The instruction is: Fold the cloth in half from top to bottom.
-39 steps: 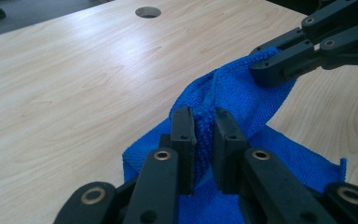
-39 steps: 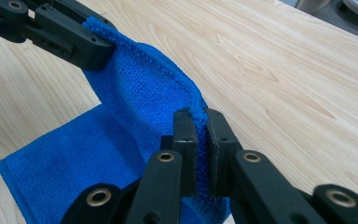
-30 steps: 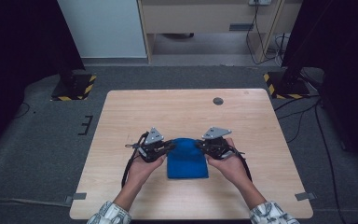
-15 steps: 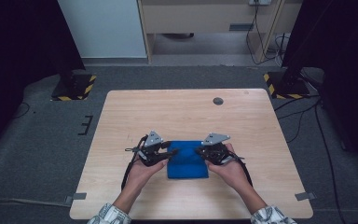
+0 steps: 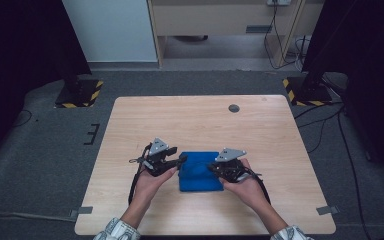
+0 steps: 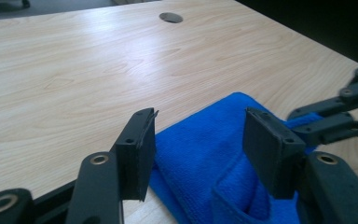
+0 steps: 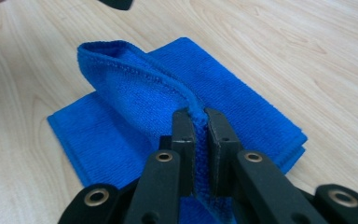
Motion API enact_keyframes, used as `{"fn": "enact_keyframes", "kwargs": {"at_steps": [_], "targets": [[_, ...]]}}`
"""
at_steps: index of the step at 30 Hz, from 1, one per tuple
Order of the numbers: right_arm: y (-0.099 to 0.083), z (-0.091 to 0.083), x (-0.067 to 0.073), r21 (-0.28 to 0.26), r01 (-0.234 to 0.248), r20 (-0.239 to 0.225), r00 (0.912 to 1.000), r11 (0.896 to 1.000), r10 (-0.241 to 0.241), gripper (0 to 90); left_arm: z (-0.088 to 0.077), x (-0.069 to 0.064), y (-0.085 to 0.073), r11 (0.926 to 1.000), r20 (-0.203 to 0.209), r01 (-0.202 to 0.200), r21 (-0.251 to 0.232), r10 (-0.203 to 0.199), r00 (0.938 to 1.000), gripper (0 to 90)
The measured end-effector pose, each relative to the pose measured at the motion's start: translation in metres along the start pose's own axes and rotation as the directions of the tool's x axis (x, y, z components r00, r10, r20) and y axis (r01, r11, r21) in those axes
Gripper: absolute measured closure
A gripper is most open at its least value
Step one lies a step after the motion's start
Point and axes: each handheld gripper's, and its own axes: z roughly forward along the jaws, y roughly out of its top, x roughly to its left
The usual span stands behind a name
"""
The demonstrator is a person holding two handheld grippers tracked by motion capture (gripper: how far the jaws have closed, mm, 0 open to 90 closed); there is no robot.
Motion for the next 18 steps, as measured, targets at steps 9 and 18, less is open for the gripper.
{"fn": "enact_keyframes", "kwargs": {"at_steps": [9, 18], "targets": [[-0.013, -0.006, 0.011, 0.012, 0.007, -0.005, 1.0000, 1.000, -0.007, 74.0, 0.001, 0.007, -0.007, 0.9998, -0.047, 0.005, 0.018, -0.005, 0.9989, 43.0], [-0.025, -0.013, 0.012, 0.032, 0.013, 0.006, 0.9999, 0.999, -0.013, 69.2, 0.001, 0.005, -0.015, 0.9988, -0.061, -0.017, 0.047, 0.020, 0.9980, 42.9]]}}
